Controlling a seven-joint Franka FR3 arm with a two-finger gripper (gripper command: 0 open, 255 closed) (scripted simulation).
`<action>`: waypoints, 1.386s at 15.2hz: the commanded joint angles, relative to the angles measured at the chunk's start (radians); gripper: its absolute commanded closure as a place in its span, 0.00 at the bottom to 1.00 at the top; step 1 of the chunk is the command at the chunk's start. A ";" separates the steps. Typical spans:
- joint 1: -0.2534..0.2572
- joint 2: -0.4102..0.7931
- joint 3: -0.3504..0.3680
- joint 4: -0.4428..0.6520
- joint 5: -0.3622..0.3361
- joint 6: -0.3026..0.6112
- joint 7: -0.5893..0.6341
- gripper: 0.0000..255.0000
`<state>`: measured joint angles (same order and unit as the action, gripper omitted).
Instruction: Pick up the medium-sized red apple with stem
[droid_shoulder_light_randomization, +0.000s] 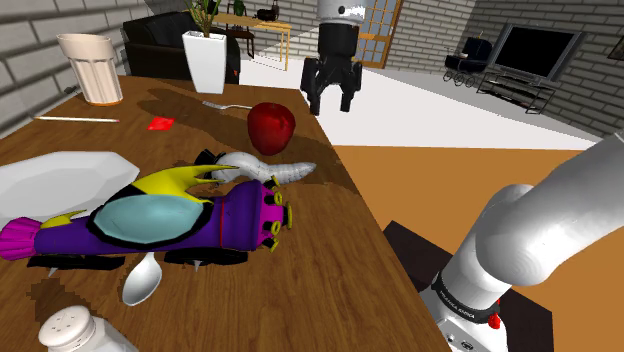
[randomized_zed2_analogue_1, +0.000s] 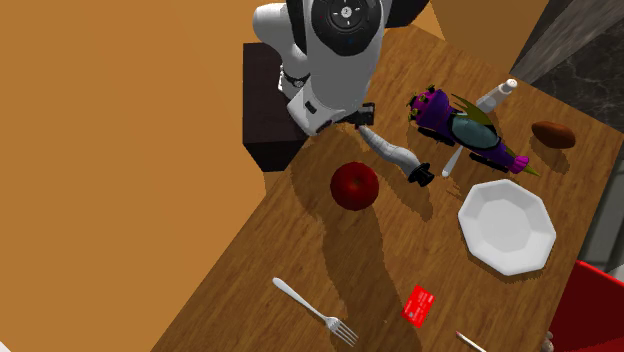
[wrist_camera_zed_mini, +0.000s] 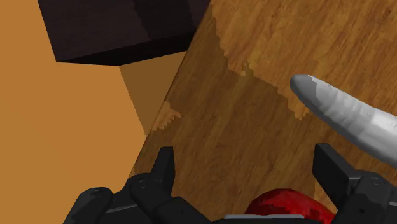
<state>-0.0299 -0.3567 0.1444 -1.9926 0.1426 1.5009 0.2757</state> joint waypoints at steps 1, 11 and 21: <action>-0.006 0.083 0.015 0.099 0.010 -0.019 0.070 0.00; -0.005 0.478 0.043 0.601 0.018 -0.133 0.359 0.00; -0.007 0.448 0.042 0.471 0.021 -0.034 0.339 1.00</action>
<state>-0.0365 0.0926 0.1861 -1.5186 0.1636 1.4642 0.6152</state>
